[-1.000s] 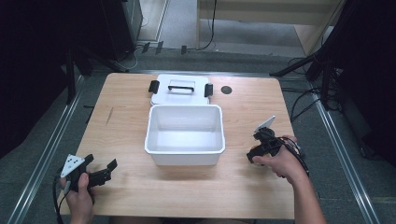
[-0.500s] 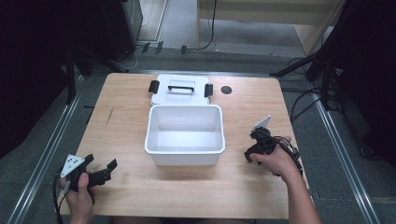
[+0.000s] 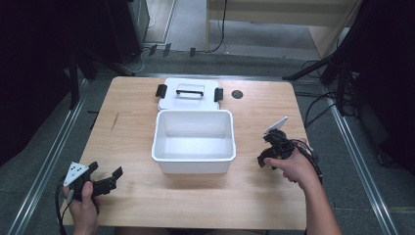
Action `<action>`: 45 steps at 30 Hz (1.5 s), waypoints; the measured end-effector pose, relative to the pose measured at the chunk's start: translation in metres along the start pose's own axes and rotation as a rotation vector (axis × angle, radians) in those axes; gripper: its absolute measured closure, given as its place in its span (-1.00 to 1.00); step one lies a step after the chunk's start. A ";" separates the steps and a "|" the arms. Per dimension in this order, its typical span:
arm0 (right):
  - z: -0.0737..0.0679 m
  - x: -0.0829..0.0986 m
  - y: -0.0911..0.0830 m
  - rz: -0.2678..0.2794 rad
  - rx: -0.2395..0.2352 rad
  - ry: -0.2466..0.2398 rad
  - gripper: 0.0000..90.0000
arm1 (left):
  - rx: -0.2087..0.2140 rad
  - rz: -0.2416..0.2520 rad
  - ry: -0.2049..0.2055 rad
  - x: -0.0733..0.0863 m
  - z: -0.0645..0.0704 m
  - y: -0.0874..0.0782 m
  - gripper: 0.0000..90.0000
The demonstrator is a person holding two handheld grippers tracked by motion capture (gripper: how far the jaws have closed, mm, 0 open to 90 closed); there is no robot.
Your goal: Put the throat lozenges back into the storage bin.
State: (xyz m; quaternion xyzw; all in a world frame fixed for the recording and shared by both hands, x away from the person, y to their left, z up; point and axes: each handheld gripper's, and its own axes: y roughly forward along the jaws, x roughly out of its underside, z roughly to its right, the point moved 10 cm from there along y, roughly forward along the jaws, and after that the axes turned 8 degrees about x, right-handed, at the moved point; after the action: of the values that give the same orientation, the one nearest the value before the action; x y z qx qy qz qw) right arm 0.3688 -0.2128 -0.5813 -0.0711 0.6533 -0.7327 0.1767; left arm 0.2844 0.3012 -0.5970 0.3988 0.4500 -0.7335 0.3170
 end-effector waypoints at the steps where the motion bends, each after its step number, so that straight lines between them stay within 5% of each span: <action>1: -0.001 -0.001 -0.003 0.009 -0.005 -0.002 -0.54 | -0.002 0.000 0.002 0.000 0.000 0.000 -1.00; 15: -0.017 -0.021 -0.043 0.057 -0.030 -0.068 -0.54 | 0.001 0.003 -0.004 0.000 0.000 0.000 -1.00; 45: -0.049 -0.058 -0.108 0.130 0.001 -0.176 -0.54 | 0.003 0.003 -0.009 0.000 0.000 0.000 -1.00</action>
State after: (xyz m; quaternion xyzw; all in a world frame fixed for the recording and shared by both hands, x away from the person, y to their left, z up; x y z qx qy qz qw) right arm 0.3886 -0.1377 -0.4749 -0.0924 0.6381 -0.7110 0.2807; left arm 0.2849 0.3015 -0.5969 0.3968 0.4467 -0.7355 0.3194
